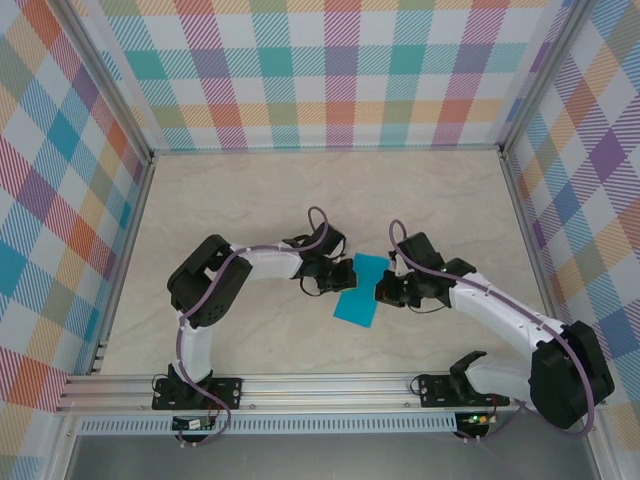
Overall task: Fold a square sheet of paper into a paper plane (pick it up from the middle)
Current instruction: Move the square sheet of paper to the center of the table, then first fold in half a square sheet of paper at the center of the table.
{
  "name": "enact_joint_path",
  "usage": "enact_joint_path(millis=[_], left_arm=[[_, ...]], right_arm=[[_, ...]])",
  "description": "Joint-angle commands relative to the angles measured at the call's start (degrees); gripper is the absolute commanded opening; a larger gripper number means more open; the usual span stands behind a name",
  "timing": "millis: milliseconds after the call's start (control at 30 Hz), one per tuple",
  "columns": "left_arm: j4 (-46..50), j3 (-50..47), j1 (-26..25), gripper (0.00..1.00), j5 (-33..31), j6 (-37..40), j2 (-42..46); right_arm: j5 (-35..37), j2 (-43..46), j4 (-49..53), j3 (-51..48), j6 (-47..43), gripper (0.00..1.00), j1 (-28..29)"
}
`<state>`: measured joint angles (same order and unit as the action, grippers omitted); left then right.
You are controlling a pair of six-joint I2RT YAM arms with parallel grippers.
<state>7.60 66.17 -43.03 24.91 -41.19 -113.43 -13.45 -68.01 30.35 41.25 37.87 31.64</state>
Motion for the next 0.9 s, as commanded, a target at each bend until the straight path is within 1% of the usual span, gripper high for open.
enact_joint_path(millis=[0, 133, 233, 333, 433, 500, 600, 633, 733, 867], left_arm=[[14.2, -2.4, 3.5, 0.0, -10.3, 4.2, -0.1], [15.9, -3.6, 6.6, 0.0, -10.8, 7.3, 3.0], [16.7, -3.5, 8.3, 0.0, -10.9, 10.1, 5.0], [16.8, -2.6, 9.3, 0.0, -9.2, 13.1, 6.2], [14.6, -1.4, 9.4, 0.0, -6.7, 13.5, 7.7], [10.9, -1.5, 9.5, 0.0, -4.0, 11.1, 9.2], [4.0, -4.0, 9.5, 0.11, -3.3, 4.7, 12.7], [2.2, -5.1, 9.5, 0.12, -3.6, 2.8, 13.6], [-2.2, -8.9, 9.4, 0.14, -3.8, -1.9, 15.6], [-6.6, -12.7, 8.4, 0.14, -0.9, -5.2, 16.4]], right_arm=[[3.7, -3.4, 1.6, 3.3, -1.6, 0.04, 0.0], [2.0, -8.2, -1.0, 5.9, -1.9, 0.06, 0.0], [-0.9, -12.3, -4.2, 7.9, -2.0, 0.07, 0.0], [-5.3, -16.9, -8.9, 9.9, -1.6, 0.07, 0.0], [-9.1, -21.4, -13.8, 12.3, -1.2, 0.04, 0.0], [-10.5, -24.4, -16.2, 14.2, -0.7, 0.03, -0.1], [-12.7, -29.0, -19.3, 16.6, 0.9, 0.01, -0.8], [-13.7, -30.6, -20.1, 17.4, 1.5, 0.0, -0.9], [-15.1, -34.0, -21.7, 18.5, 2.1, 0.0, -1.0], [-15.4, -36.6, -22.6, 18.6, 1.6, 0.0, -1.1]])
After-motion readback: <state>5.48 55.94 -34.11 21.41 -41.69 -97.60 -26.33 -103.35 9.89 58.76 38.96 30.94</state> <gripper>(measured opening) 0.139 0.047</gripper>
